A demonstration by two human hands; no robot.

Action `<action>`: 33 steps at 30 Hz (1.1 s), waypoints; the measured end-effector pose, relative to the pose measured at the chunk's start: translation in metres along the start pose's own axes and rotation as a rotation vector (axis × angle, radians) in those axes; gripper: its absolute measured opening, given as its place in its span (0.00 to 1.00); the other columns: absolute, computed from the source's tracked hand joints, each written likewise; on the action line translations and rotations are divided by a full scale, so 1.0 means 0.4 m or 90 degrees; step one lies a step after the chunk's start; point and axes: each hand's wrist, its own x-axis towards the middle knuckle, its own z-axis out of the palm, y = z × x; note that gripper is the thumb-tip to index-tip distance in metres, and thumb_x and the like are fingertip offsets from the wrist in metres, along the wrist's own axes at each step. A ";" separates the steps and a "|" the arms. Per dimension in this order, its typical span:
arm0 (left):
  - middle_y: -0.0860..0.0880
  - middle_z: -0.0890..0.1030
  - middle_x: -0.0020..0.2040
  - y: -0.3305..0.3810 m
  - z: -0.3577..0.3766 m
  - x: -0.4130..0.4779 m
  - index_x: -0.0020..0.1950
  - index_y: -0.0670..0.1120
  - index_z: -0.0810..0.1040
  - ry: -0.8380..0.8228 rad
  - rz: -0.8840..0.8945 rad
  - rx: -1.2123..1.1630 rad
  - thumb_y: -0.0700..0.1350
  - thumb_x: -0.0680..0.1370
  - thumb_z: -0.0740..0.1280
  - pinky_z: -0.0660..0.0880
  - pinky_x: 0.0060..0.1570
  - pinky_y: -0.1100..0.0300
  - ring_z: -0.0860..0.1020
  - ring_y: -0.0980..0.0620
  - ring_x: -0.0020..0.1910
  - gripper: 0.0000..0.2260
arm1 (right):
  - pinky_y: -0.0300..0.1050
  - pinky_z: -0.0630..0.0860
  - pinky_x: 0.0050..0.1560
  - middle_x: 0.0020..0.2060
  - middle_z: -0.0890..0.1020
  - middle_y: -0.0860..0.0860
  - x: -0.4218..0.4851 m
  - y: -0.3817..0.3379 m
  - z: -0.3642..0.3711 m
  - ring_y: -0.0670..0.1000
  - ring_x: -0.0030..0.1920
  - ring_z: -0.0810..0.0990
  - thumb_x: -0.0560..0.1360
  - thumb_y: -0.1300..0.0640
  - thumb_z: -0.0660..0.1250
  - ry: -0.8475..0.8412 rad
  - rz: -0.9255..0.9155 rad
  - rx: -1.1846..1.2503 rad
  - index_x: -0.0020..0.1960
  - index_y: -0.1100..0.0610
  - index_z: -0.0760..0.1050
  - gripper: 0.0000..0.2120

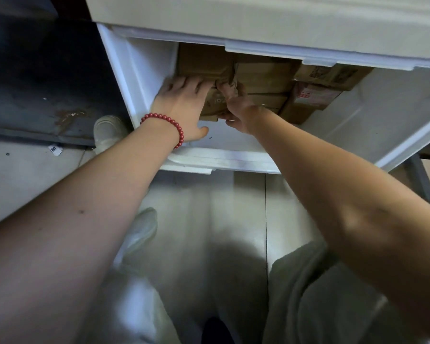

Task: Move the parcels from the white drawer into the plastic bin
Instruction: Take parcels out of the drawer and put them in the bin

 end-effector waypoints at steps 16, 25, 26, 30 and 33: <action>0.42 0.65 0.71 -0.001 0.001 0.068 0.75 0.46 0.58 0.000 -0.072 -0.033 0.54 0.70 0.71 0.56 0.72 0.45 0.63 0.39 0.69 0.38 | 0.48 0.77 0.52 0.65 0.74 0.56 0.045 0.021 0.024 0.57 0.60 0.76 0.79 0.51 0.63 0.026 -0.035 0.137 0.75 0.47 0.57 0.27; 0.45 0.69 0.70 -0.007 -0.012 0.075 0.73 0.50 0.62 0.084 -0.023 0.013 0.68 0.68 0.65 0.60 0.69 0.46 0.67 0.42 0.67 0.39 | 0.45 0.69 0.55 0.62 0.77 0.54 -0.020 0.064 -0.039 0.51 0.48 0.78 0.79 0.48 0.63 -0.008 -0.046 0.137 0.75 0.48 0.56 0.27; 0.46 0.70 0.69 -0.010 -0.015 0.071 0.73 0.51 0.63 0.097 -0.004 0.035 0.70 0.67 0.62 0.62 0.67 0.47 0.69 0.43 0.66 0.39 | 0.46 0.70 0.55 0.58 0.78 0.54 -0.030 0.065 -0.041 0.51 0.46 0.77 0.79 0.48 0.62 -0.011 -0.048 0.130 0.74 0.48 0.57 0.26; 0.48 0.73 0.66 0.002 -0.026 0.064 0.70 0.51 0.66 0.108 0.031 0.069 0.73 0.66 0.55 0.63 0.64 0.49 0.71 0.44 0.63 0.39 | 0.45 0.73 0.53 0.53 0.78 0.54 -0.064 0.075 -0.062 0.54 0.50 0.79 0.79 0.48 0.63 -0.010 -0.070 0.122 0.75 0.50 0.56 0.28; 0.47 0.72 0.67 0.016 -0.029 0.055 0.72 0.50 0.65 0.103 0.050 0.029 0.66 0.74 0.55 0.63 0.63 0.49 0.70 0.44 0.64 0.31 | 0.38 0.77 0.45 0.55 0.77 0.54 -0.103 0.074 -0.099 0.53 0.53 0.78 0.80 0.52 0.62 -0.029 -0.059 0.155 0.75 0.52 0.57 0.25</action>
